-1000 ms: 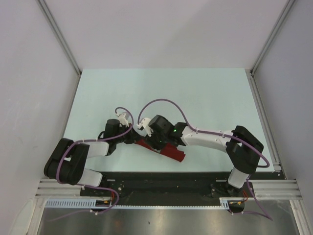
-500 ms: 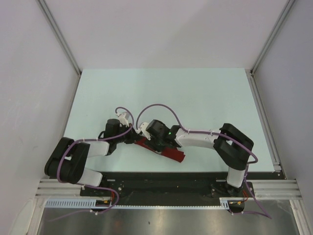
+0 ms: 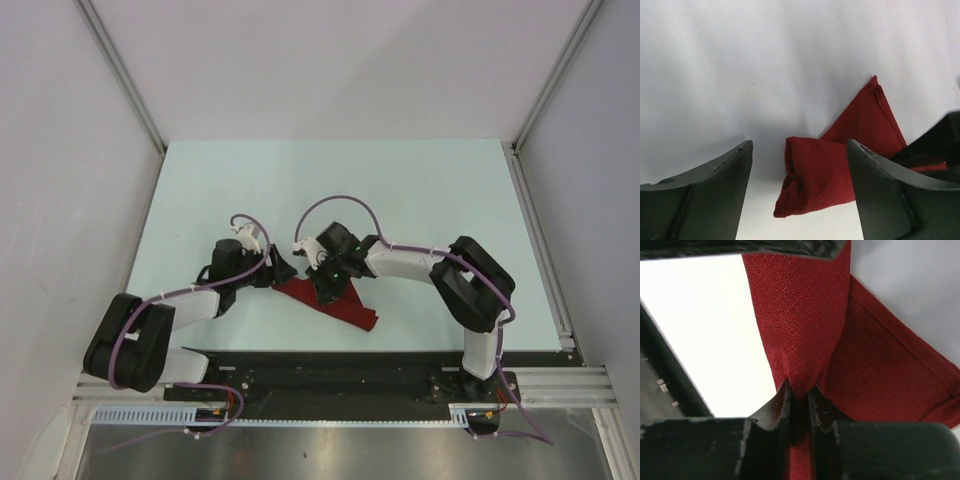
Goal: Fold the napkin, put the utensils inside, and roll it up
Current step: Roll the napkin with the utensil
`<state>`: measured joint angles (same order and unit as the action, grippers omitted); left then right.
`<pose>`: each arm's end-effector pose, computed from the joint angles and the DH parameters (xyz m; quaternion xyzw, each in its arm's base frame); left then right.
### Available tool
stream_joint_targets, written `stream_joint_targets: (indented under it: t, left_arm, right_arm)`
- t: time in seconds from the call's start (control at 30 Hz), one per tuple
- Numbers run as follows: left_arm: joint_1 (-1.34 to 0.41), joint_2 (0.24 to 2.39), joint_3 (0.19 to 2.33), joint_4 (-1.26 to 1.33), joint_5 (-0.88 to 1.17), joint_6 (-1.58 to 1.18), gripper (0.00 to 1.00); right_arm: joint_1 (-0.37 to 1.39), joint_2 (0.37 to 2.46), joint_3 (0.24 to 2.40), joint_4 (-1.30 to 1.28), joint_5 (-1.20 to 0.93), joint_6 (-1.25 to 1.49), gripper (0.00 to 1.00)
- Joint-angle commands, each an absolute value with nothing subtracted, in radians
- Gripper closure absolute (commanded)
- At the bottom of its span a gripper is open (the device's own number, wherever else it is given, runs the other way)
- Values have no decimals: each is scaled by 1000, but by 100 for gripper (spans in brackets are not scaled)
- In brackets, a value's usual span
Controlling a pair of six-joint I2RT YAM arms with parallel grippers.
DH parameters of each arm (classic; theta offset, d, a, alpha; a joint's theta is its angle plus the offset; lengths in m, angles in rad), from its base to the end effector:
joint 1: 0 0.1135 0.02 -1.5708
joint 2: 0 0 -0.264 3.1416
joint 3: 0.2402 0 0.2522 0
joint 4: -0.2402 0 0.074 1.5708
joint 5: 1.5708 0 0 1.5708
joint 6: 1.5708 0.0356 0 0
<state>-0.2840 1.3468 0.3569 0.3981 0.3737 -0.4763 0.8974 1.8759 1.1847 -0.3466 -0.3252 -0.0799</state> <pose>0.2218 -0.0783 0.1393 0.0037 0.8716 -0.3237 0.3682 0.2287 0.3049 0.1626 -0.4845 0.8206 0.2466 0.1764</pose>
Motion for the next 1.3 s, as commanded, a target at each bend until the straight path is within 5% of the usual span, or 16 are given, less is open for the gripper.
stream_joint_targets:
  t: [0.0, 0.27, 0.47, 0.57, 0.6, 0.7, 0.9, 1.03, 1.27]
  left_arm:
    - [-272, 1315, 364, 374, 333, -454, 19]
    - [-273, 1353, 308, 469, 425, -495, 18]
    - [-273, 1416, 301, 546, 503, -546, 33]
    - [-273, 1436, 298, 583, 532, -560, 64]
    - [-273, 1443, 298, 591, 537, -564, 82]
    - [-273, 1469, 314, 589, 543, -571, 100]
    - [-273, 1511, 345, 588, 549, -592, 100]
    - [-273, 1531, 373, 548, 551, -588, 100]
    - [-273, 1543, 396, 514, 545, -575, 100]
  right_arm:
    - [809, 1962, 1200, -383, -527, -52, 97]
    - [735, 2068, 1252, -420, -621, -57, 98]
    - [698, 2094, 1282, -434, -627, -49, 97]
    - [692, 2060, 1293, -434, -612, -40, 88]
    - [690, 2046, 1298, -439, -604, -34, 78]
    - [695, 1968, 1302, -445, -571, -12, 59]
    - [819, 1740, 1221, -367, -226, -9, 44]
    - [949, 1684, 1161, -318, 33, -80, 42]
    - [1071, 1735, 1129, -276, 172, -159, 39]
